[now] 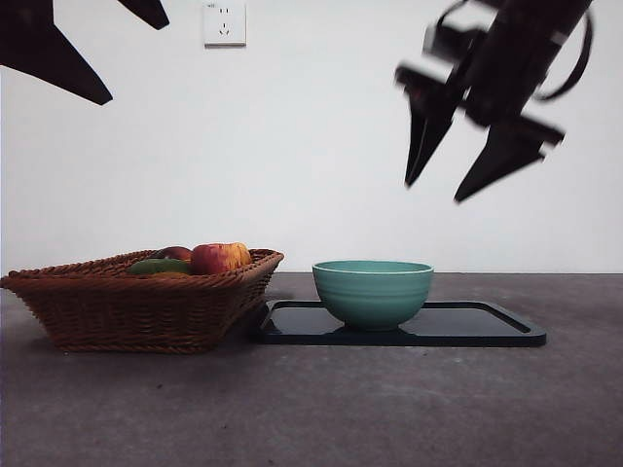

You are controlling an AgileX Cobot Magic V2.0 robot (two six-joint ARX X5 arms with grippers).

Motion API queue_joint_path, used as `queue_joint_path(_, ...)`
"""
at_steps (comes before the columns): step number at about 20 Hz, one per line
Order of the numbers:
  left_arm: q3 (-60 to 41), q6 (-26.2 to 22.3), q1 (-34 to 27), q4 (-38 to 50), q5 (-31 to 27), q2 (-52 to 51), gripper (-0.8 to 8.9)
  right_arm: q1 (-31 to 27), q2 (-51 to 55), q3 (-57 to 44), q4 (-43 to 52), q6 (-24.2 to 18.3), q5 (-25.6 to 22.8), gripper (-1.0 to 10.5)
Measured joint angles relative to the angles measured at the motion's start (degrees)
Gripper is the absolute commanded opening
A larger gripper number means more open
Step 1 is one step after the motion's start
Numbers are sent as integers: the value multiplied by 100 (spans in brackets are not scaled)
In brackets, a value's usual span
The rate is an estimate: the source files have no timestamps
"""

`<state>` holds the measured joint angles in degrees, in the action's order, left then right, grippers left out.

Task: Pick up the wifruite, put it on the bowl, pick up the plate, put it on desk

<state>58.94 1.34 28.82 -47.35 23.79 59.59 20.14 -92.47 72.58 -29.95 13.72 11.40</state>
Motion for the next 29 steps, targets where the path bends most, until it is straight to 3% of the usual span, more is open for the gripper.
queue_joint_path(8,0,0,0,-2,0,0,403,2,-1178,2,669,-22,-2,294)
queue_joint_path(12,0,0,2,-7,0,0,403,4,-1410,2,778,-42,-118,102)
queue_joint_path(14,0,0,9,-9,2,0,403,4,-1429,2,804,-50,-136,92)
queue_joint_path(16,0,-2,9,-9,2,0,403,4,-1429,2,879,-52,-146,8)
queue_joint_path(20,0,0,9,-28,2,0,403,4,-1429,2,944,-83,-223,6)
queue_joint_path(23,0,0,9,-31,2,0,403,4,-1285,2,909,-87,-260,6)
queue_joint_path(29,0,0,9,-31,2,0,403,7,101,22,522,-96,-245,6)
